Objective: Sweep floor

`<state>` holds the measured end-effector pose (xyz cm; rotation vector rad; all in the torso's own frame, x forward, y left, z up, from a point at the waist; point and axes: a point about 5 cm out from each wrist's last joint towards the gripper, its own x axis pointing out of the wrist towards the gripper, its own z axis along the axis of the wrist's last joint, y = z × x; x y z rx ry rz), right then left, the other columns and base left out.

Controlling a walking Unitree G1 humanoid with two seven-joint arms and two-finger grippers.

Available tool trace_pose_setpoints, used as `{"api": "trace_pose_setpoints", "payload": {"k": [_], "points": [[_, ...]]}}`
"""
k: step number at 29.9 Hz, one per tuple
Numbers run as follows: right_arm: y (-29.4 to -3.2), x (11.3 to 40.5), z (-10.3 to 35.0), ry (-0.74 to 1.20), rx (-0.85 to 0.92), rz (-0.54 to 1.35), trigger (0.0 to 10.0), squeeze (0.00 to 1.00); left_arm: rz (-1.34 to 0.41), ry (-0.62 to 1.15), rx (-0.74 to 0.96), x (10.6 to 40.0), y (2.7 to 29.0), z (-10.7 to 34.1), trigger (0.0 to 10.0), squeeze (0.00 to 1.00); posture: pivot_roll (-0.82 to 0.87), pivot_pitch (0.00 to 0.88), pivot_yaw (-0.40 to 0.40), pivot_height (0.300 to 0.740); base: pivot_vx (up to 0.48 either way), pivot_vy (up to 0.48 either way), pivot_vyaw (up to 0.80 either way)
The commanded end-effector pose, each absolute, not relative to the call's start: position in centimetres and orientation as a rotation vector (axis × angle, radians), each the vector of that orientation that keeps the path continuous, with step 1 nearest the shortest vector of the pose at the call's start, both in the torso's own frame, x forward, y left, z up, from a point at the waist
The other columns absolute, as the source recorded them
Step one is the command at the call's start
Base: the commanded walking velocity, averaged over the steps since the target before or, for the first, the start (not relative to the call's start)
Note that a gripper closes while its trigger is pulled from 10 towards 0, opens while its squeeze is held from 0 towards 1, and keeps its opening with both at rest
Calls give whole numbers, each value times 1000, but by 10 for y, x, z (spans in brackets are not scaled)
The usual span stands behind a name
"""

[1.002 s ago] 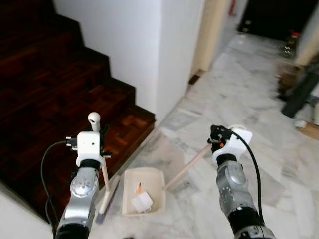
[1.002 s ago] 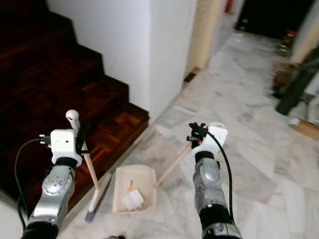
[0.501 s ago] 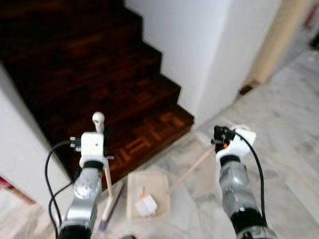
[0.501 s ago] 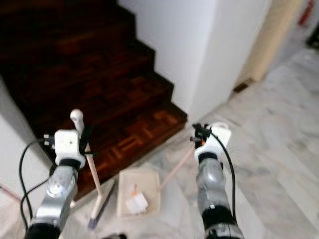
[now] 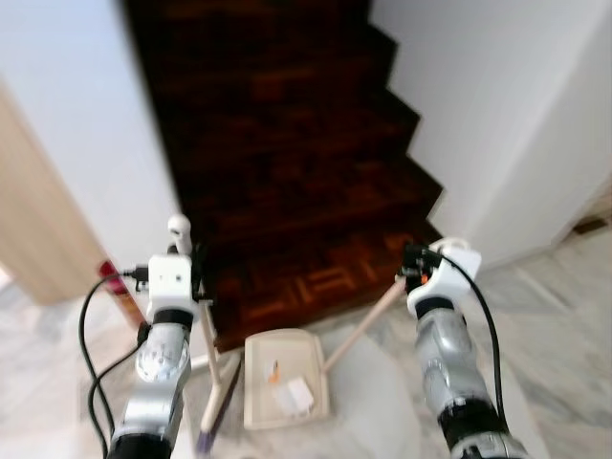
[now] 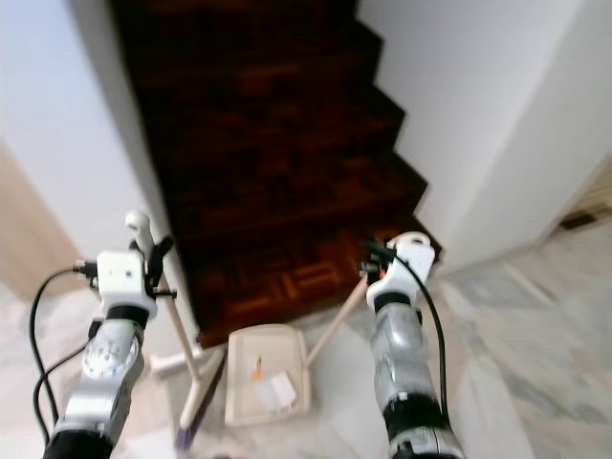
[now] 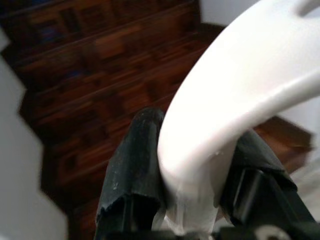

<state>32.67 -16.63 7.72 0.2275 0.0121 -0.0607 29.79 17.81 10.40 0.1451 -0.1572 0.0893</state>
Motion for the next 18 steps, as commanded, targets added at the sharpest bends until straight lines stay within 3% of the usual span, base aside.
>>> {"api": "trace_pose_setpoints", "payload": {"k": [1, 4, 18], "points": [[-168, 330, 86, -30, 244, -69, 10000, 0, 80, -233, 162, 300, 176, 119, 10000, 0, 51, 0, -45, 740, 0, 0, 800], [-168, 330, 86, -28, 245, -69, 10000, 0, 80, -232, 161, 299, 176, 119, 10000, 0, 52, 0, -46, 740, 0, 0, 696], [-168, 331, 85, -16, 267, -67, 10000, 0, 86, -238, 153, 300, 177, 120, 10000, 0, 54, 0, -49, 740, 0, 0, 0]]}}
